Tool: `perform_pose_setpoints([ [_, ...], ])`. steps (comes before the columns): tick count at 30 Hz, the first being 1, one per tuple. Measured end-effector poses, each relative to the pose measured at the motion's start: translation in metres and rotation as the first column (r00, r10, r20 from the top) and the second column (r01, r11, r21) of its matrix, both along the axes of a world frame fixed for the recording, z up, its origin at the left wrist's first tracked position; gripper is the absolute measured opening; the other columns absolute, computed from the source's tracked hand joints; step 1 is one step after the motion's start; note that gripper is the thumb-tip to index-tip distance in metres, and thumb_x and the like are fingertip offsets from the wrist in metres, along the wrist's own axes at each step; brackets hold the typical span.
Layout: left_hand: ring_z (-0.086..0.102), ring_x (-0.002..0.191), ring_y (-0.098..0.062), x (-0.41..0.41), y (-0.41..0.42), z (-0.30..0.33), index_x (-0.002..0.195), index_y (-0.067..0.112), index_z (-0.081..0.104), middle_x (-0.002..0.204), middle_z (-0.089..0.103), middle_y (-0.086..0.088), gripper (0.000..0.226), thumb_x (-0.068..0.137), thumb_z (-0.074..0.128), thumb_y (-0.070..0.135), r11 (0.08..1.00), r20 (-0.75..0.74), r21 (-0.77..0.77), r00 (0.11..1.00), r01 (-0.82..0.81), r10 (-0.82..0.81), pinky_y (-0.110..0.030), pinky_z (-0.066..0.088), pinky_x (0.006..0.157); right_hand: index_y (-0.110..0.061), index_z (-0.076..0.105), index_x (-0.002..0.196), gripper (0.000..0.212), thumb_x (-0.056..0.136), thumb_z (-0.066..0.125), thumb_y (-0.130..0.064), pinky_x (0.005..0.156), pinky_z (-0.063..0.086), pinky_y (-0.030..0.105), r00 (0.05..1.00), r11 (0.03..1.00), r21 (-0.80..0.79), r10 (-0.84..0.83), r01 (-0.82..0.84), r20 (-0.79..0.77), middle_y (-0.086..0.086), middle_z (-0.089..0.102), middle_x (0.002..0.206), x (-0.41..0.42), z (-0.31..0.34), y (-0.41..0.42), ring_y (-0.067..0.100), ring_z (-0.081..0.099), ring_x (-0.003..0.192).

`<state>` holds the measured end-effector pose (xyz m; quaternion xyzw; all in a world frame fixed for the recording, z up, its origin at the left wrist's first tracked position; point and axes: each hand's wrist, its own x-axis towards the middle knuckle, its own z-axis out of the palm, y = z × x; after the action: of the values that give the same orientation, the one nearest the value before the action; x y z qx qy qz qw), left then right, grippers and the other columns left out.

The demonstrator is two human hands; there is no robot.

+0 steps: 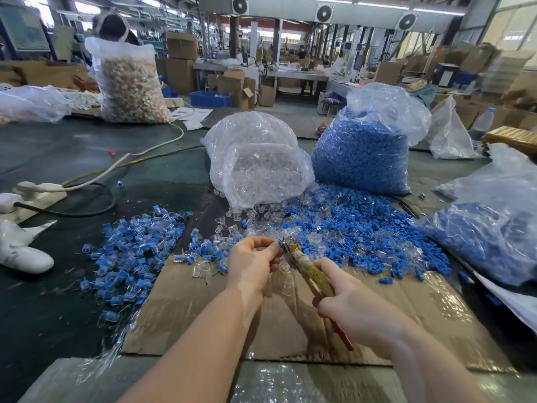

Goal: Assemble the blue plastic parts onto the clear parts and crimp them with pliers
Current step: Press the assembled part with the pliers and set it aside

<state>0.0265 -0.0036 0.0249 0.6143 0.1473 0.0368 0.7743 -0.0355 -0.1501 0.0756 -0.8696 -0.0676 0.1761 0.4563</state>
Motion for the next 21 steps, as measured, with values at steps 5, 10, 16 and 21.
perform_pose_setpoints([
  [5, 0.055, 0.046, -0.001, 0.0, -0.003, 0.003, 0.084, 0.007, 0.059, 0.068, 0.061, -0.004, 0.01, 0.086, 0.058, -0.003, 1.0, 0.031, 0.011, 0.999, -0.024, 0.023, -0.013, 0.046, 0.046, -0.029, 0.044, 0.095, 0.036, 0.088, 0.036, 0.006, 0.036, 0.03, 0.008, 0.995, 0.992, -0.127, 0.018, -0.005, 0.097, -0.004, 0.052, 0.076, -0.001, -0.001, 0.0, -0.008, 0.044, 0.038],
  [10, 0.053, 0.045, -0.003, 0.001, -0.001, 0.004, 0.081, 0.007, 0.059, 0.065, 0.06, -0.004, 0.012, 0.087, 0.058, -0.003, 0.996, 0.039, -0.024, 0.996, -0.084, 0.085, -0.013, 0.045, 0.044, -0.027, 0.055, 0.093, 0.039, 0.079, 0.048, 0.009, 0.044, 0.037, 0.018, 0.993, 0.991, 0.101, -0.079, 0.088, -0.086, -0.001, 0.058, 0.072, 0.001, -0.005, -0.004, 0.005, 0.048, 0.047],
  [16, 0.052, 0.06, -0.002, 0.001, 0.038, 0.001, 0.084, 0.022, 0.061, 0.077, 0.062, 0.007, 0.01, 0.09, 0.058, 0.014, 0.744, 0.223, 0.587, 0.947, -0.319, 0.231, -0.013, 0.033, 0.05, -0.027, 0.052, 0.096, 0.023, 0.086, 0.058, -0.007, 0.06, 0.047, 0.034, 0.913, 0.939, -0.058, -0.314, 0.34, 0.262, 0.005, 0.057, 0.08, 0.015, -0.031, -0.02, 0.021, 0.053, 0.068],
  [21, 0.045, 0.077, -0.014, 0.004, 0.082, -0.011, 0.103, 0.023, 0.068, 0.097, 0.065, -0.003, 0.018, 0.094, 0.053, 0.02, 0.345, 0.307, 0.854, 0.912, -0.39, 0.271, -0.031, 0.036, 0.069, -0.034, 0.041, 0.123, 0.041, 0.088, 0.059, -0.042, 0.096, 0.038, 0.043, 0.811, 0.671, -0.471, -0.381, 0.573, 0.443, 0.009, 0.051, 0.116, 0.026, -0.046, -0.037, 0.027, 0.045, 0.111],
])
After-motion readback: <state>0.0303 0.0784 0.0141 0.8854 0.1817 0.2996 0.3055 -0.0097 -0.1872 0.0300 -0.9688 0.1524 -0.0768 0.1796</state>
